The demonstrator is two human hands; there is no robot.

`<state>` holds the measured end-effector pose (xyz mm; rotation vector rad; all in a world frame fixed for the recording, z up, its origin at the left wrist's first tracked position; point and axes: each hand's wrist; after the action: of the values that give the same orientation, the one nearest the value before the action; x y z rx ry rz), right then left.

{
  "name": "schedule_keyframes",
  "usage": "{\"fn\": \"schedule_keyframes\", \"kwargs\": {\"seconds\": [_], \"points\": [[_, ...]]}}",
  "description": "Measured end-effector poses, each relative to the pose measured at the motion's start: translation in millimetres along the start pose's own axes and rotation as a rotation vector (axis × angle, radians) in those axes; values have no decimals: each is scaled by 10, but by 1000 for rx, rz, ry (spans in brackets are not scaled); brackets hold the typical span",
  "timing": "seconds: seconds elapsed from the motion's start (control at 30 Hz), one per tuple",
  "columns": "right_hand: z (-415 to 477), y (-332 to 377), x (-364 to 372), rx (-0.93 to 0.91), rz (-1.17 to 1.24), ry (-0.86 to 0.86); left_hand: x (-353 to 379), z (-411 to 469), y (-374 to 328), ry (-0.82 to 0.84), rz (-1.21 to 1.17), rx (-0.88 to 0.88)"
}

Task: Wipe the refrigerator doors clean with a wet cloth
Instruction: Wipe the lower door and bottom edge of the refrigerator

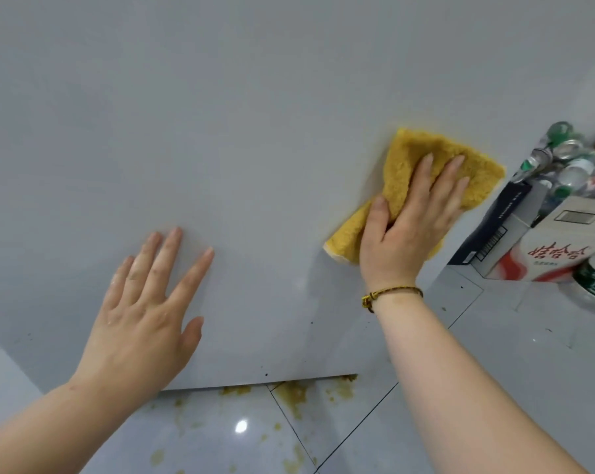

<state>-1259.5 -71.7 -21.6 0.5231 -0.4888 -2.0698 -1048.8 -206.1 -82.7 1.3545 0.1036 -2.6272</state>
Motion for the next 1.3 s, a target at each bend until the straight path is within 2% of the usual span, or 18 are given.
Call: {"fn": "schedule_keyframes", "kwargs": {"seconds": [0.07, 0.13, 0.27, 0.33, 0.43, 0.5, 0.6, 0.67, 0.73, 0.83, 0.97, 1.17, 1.3], "points": [[110, 35, 28, 84, 8, -54, -8, -1, 6, 17, -13, -6], [-15, -74, 67, 263, 10, -81, -11, 1, 16, 21, -24, -4], [-673, -441, 85, 723, 131, 49, 15, 0, 41, 19, -9, 36], [-875, -558, 62, 877, 141, 98, 29, 3, 48, 23, 6, 40], [-794, -427, 84, 1060, 179, 69, 45, -2, 51, 18, 9, 35], [-678, -168, 159, 1013, 212, 51, 53, -11, 59, -1, -9, 48], [-681, 21, 255, 695, 191, -48, 78, -11, 76, -11, -7, 65], [-738, -59, 298, 601, 165, -102, 89, -22, 69, -18, -14, 41], [-797, -177, 324, 574, 151, -132, 105, -28, 65, -26, -30, 15], [-926, -299, 330, 653, 160, -115, 138, -34, 94, -29, -39, 20], [-1179, -546, 312, 910, 164, -54, 155, -58, 135, -17, -46, 34], [-1397, -987, 249, 1577, 158, 35, 142, -63, 153, -4, -43, 30], [-1500, -1053, 208, 1875, 330, 140, 158, -61, 154, -10, -35, 24]]}}
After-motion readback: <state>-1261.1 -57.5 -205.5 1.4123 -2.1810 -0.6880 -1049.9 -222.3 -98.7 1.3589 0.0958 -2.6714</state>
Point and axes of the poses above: each hand's wrist, its own z-axis towards the middle knuckle, its own x-axis out of the palm, y = z × x, and after that the axes turned 12 degrees about x, right-handed
